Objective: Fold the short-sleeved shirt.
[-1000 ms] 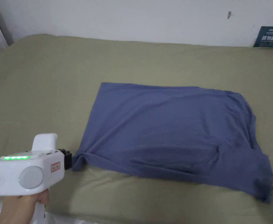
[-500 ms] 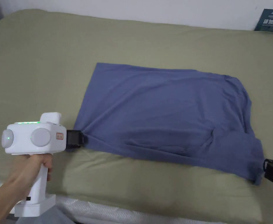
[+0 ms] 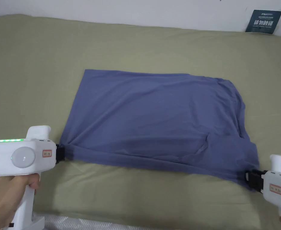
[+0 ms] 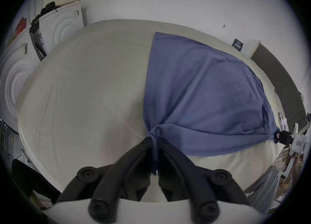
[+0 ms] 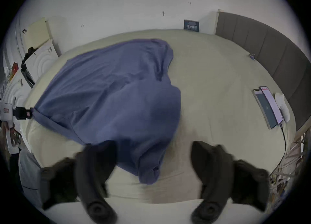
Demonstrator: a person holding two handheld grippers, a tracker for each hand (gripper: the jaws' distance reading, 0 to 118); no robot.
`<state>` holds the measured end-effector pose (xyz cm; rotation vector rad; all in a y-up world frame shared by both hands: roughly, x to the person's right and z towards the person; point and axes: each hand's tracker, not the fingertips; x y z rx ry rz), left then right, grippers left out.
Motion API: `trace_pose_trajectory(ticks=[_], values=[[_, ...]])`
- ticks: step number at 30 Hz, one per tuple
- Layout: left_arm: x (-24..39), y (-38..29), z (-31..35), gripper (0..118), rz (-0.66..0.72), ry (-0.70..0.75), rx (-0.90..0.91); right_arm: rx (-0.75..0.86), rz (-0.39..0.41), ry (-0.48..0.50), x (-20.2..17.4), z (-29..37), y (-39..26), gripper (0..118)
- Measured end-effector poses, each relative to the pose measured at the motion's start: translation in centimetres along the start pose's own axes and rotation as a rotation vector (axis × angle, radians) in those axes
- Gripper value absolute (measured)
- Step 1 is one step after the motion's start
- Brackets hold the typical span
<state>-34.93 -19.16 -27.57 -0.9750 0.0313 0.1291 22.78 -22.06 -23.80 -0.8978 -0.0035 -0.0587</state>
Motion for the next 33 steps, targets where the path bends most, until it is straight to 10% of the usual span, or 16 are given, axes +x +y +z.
trace_pose_trajectory(ticks=[1, 12, 33], values=[[-0.1, 0.0, 0.1, 7, 0.003, -0.003, 0.003, 0.010, 0.001, 0.010, -0.2, 0.3, 0.0, 8], [-0.2, 4.4, 1.8, 7, -0.033, -0.036, 0.090, 0.128, 0.041, 0.026, -0.8, 3.7, 7.9, 6], [2.7, 16.4, -11.0, 7, 0.010, 0.018, 0.006, -0.022, 0.025, -0.044, -1.1, -11.8, 20.6, 6]])
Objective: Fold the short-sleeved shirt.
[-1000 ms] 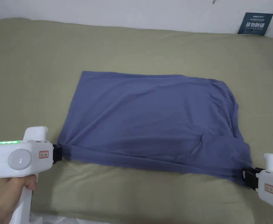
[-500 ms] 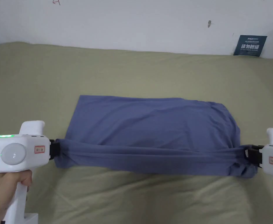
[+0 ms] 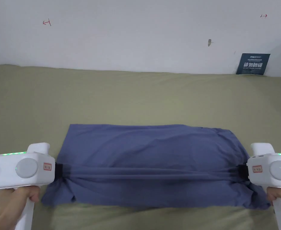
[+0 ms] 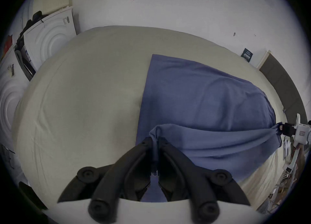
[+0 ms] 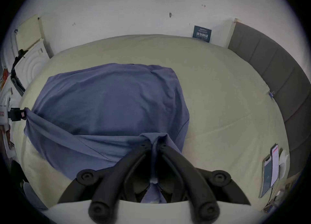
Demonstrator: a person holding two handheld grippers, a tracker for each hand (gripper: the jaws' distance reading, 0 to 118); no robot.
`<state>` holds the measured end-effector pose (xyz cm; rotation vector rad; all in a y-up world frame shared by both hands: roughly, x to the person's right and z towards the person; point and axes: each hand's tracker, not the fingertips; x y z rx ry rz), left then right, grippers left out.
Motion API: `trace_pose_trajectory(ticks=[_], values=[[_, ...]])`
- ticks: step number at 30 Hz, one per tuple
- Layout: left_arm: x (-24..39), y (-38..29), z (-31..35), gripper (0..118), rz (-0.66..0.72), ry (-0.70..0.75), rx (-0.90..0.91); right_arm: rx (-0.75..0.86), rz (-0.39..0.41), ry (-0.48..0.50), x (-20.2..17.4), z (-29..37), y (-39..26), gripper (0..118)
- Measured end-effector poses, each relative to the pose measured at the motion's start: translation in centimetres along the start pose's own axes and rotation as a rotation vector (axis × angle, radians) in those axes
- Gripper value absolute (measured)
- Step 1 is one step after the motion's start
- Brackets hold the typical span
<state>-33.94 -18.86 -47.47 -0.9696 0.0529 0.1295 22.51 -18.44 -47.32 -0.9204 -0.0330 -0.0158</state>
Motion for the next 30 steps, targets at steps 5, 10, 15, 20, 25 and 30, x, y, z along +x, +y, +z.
trace_pose_trajectory(ticks=[5, 10, 15, 20, 25, 30], values=[[-0.7, -0.1, -1.5, 71, 0.020, -0.011, 0.026, -0.024, -0.074, 0.006, 1.7, -1.3, -0.7, 40], [-2.2, -1.3, 2.4, 107, 0.031, 0.046, 0.084, 0.034, -0.108, -0.034, 2.7, 2.6, -3.0, 101], [-2.0, -4.9, 6.3, 0, 0.035, 0.053, 0.105, 0.080, -0.090, -0.021, 2.5, 7.2, -6.7, 10], [-1.7, -6.3, 6.0, 0, 0.027, 0.003, 0.043, 0.058, -0.097, 0.013, 3.3, 7.4, -9.4, 0], [-1.2, -5.3, 2.8, 118, -0.006, 0.039, 0.014, 0.037, -0.063, 0.009, 2.9, 6.8, -8.9, 0], [-1.6, -4.2, -1.5, 108, -0.036, 0.104, -0.027, 0.032, -0.057, 0.023, 3.3, 5.2, -8.6, 0]])
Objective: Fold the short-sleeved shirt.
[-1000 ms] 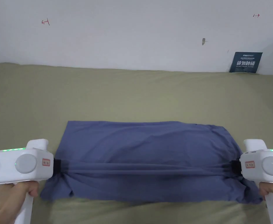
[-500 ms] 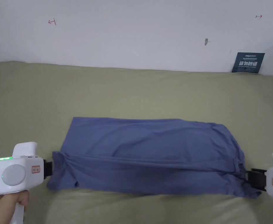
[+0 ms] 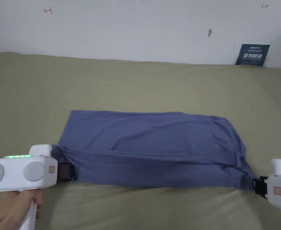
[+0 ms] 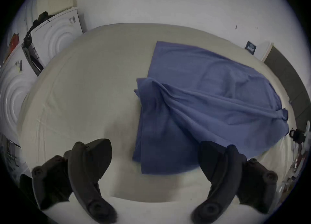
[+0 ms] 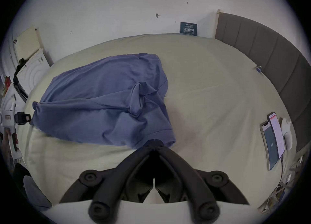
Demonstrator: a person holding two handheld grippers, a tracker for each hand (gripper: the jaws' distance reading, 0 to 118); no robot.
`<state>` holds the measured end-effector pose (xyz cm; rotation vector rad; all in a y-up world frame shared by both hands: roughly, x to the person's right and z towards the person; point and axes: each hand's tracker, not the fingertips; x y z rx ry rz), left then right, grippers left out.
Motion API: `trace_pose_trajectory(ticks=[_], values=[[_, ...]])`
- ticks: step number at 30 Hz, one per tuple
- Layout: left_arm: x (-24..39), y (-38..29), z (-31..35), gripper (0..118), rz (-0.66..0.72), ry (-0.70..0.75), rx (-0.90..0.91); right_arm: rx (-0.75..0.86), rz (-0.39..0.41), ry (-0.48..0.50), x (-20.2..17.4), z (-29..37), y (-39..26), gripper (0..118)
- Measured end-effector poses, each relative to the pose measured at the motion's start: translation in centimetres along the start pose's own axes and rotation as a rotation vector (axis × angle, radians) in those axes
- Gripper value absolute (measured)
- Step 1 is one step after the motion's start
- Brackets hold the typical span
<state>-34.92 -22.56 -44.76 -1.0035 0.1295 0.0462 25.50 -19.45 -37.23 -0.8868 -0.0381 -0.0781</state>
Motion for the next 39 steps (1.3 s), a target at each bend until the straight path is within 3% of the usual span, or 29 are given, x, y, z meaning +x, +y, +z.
trace_pose_trajectory(ticks=[1, 2, 3, 4, 6, 7, 8, 11, 12, 13, 14, 15, 18, 24, 28, 39], values=[[2.5, -1.4, 2.1, 99, -0.016, 0.021, 0.007, -0.002, 0.008, 0.000, 0.0, -0.4, 0.2, 0], [2.7, -1.5, 2.2, 79, -0.020, 0.009, 0.003, -0.002, 0.012, 0.001, 0.1, -0.6, 0.4, 0], [2.8, -1.6, 2.4, 36, -0.014, -0.006, 0.008, 0.001, 0.016, 0.006, 0.2, -0.9, 0.7, 0], [2.4, -1.7, 2.2, 7, 0.029, -0.043, 0.048, 0.016, 0.019, -0.002, -0.3, -0.6, 0.7, 17], [2.0, -1.2, 1.6, 7, 0.012, -0.038, 0.021, 0.000, 0.005, 0.003, -0.1, -1.4, 1.3, 105], [1.9, -1.2, 1.3, 7, -0.013, -0.030, 0.022, -0.044, -0.008, 0.012, -0.1, -2.1, 1.4, 115], [1.9, -1.2, 1.6, 7, -0.026, -0.028, 0.021, -0.002, -0.009, -0.002, -0.7, -1.3, 1.7, 109], [1.8, -1.1, 2.1, 7, -0.017, -0.037, 0.017, -0.047, -0.007, -0.052, -0.8, -3.3, 2.2, 108], [1.7, -1.1, 2.1, 7, -0.016, -0.036, 0.017, -0.053, -0.011, -0.052, -0.1, -4.5, 1.9, 96], [2.9, -1.6, 3.5, 7, -0.017, -0.036, 0.015, -0.061, -0.020, -0.042, 0.1, -4.9, 1.9, 55], [3.2, -1.9, 3.9, 7, -0.019, -0.034, 0.016, -0.069, -0.050, -0.001, 0.2, -5.0, 1.7, 22], [3.4, -2.2, 4.2, 7, -0.019, -0.037, 0.016, -0.072, -0.054, 0.020, -0.1, -5.0, 1.6, 14], [1.7, -0.6, 3.3, 7, -0.023, -0.027, 0.014, -0.024, 0.034, -0.016, -1.9, -3.1, 1.4, 13], [1.6, -1.7, 6.8, 7, -0.019, -0.040, 0.038, 0.007, -0.030, 0.037, -0.6, 1.4, 0.8, 13], [0.7, -3.8, 9.0, 7, -0.017, -0.039, 0.031, 0.013, 0.006, 0.045, -0.8, 4.9, -1.8, 13], [-3.2, -11.4, 12.0, 7, 0.010, -0.084, -0.007, -0.047, -0.025, 0.082, -1.0, 8.6, -10.5, 13]])
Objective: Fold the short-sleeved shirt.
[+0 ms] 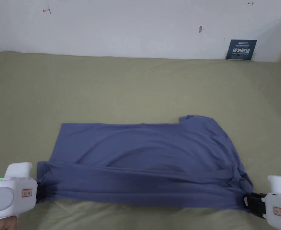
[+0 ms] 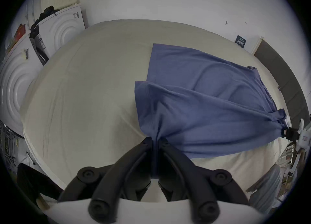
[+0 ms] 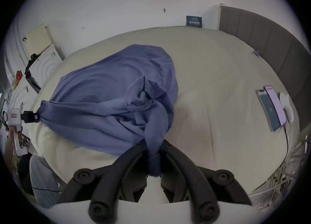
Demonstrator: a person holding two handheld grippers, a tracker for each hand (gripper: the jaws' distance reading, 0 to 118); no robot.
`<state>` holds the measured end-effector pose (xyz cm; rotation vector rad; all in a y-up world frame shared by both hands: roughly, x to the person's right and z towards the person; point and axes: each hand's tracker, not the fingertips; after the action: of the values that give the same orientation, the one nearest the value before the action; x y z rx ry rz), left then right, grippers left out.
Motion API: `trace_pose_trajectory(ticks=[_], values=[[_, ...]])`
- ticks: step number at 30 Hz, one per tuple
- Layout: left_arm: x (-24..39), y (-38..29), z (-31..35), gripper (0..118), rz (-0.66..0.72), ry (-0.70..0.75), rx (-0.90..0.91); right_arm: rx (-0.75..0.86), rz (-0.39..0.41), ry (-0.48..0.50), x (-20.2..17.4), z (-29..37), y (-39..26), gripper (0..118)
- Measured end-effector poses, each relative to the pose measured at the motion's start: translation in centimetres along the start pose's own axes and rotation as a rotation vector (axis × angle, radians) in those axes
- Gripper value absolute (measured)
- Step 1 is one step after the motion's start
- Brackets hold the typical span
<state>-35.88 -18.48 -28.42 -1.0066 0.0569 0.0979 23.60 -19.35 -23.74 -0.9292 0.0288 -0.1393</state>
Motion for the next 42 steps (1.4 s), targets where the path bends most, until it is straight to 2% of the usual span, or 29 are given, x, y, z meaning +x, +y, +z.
trace_pose_trajectory(ticks=[4, 5, 6, 7, 8, 10, 12, 13, 15, 16, 17, 18, 21, 24, 30, 31, 32, 33, 34, 35, 37, 39, 41, 42], values=[[0.0, 0.7, -0.7, 7, 0.009, -0.002, 0.002, -0.003, -0.018, 0.002, 0.3, -0.8, 0.4, 15], [-0.2, 0.8, -0.9, 15, 0.010, -0.011, 0.003, -0.009, -0.031, -0.001, 0.3, -0.8, 0.6, 30], [-0.3, 0.8, -1.1, 44, 0.011, -0.017, -0.002, -0.016, -0.034, -0.011, 0.3, -0.7, 0.8, 63], [-0.6, 1.0, -1.2, 100, 0.017, -0.021, -0.007, -0.018, -0.030, -0.045, 0.2, -0.6, 1.1, 107], [-0.9, 1.1, -1.2, 118, 0.027, -0.024, -0.006, -0.017, -0.029, -0.029, 0.4, -0.3, 1.5, 118], [-0.8, 1.8, -0.2, 114, 0.014, 0.000, 0.086, 0.065, -0.053, -0.006, 0.3, 0.7, 2.8, 111], [-0.6, 3.2, -0.1, 111, 0.003, 0.027, 0.089, 0.060, -0.033, -0.020, -0.2, 0.7, 4.8, 107], [-0.5, 4.1, -0.3, 102, -0.006, 0.021, 0.102, 0.107, -0.020, -0.033, -0.3, 1.1, 6.0, 90], [0.4, 5.8, -0.6, 59, -0.015, 0.017, 0.097, 0.143, -0.013, -0.040, -0.8, 0.8, 7.9, 34], [0.7, 6.7, -0.9, 41, -0.015, 0.007, 0.109, 0.145, -0.008, -0.040, -1.0, 0.4, 8.9, 19], [1.0, 7.6, -1.6, 41, -0.018, 0.005, 0.112, 0.153, 0.006, -0.038, -1.3, -0.6, 9.7, 19], [1.4, 8.5, -2.2, 0, -0.014, 0.012, 0.129, 0.208, 0.004, -0.072, -1.6, -1.1, 10.5, 0], [1.3, 12.4, -4.9, 0, -0.007, -0.018, 0.112, 0.160, 0.031, -0.043, -2.0, -3.4, 13.1, 0], [1.3, 16.1, -8.8, 0, -0.016, -0.006, 0.116, 0.159, 0.085, -0.078, -2.3, -5.9, 15.7, 0], [4.3, 20.5, -11.7, 0, -0.035, 0.050, 0.078, 0.145, 0.099, -0.111, -1.9, -10.3, 19.4, 0], [4.4, 21.2, -12.6, 5, -0.044, 0.073, 0.064, 0.141, 0.101, -0.114, -1.8, -11.0, 19.7, 0], [4.3, 21.5, -13.2, 17, -0.039, 0.082, 0.067, 0.139, 0.106, -0.120, -1.9, -11.4, 20.0, 0], [4.3, 21.8, -13.8, 47, -0.036, 0.083, 0.073, 0.135, 0.108, -0.129, -2.2, -11.5, 20.1, 0], [3.9, 22.4, -15.7, 100, -0.031, 0.093, 0.069, 0.128, 0.106, -0.126, -2.1, -12.0, 20.2, 0], [3.8, 22.5, -16.5, 118, -0.032, 0.119, 0.039, 0.119, 0.099, -0.123, -2.1, -12.4, 20.2, 0], [3.8, 22.3, -17.0, 109, -0.042, 0.109, 0.025, 0.101, 0.096, -0.122, -1.5, -13.5, 20.6, 0], [4.6, 22.5, -16.5, 107, -0.053, 0.062, -0.045, 0.088, 0.098, -0.126, -1.4, -14.1, 20.7, 0], [5.3, 22.4, -15.9, 99, -0.104, 0.160, 0.000, 0.075, 0.090, -0.131, -0.9, -14.9, 21.1, 0], [4.9, 21.9, -17.2, 88, -0.104, 0.143, -0.003, 0.067, 0.090, -0.128, -0.9, -15.0, 21.2, 0]])
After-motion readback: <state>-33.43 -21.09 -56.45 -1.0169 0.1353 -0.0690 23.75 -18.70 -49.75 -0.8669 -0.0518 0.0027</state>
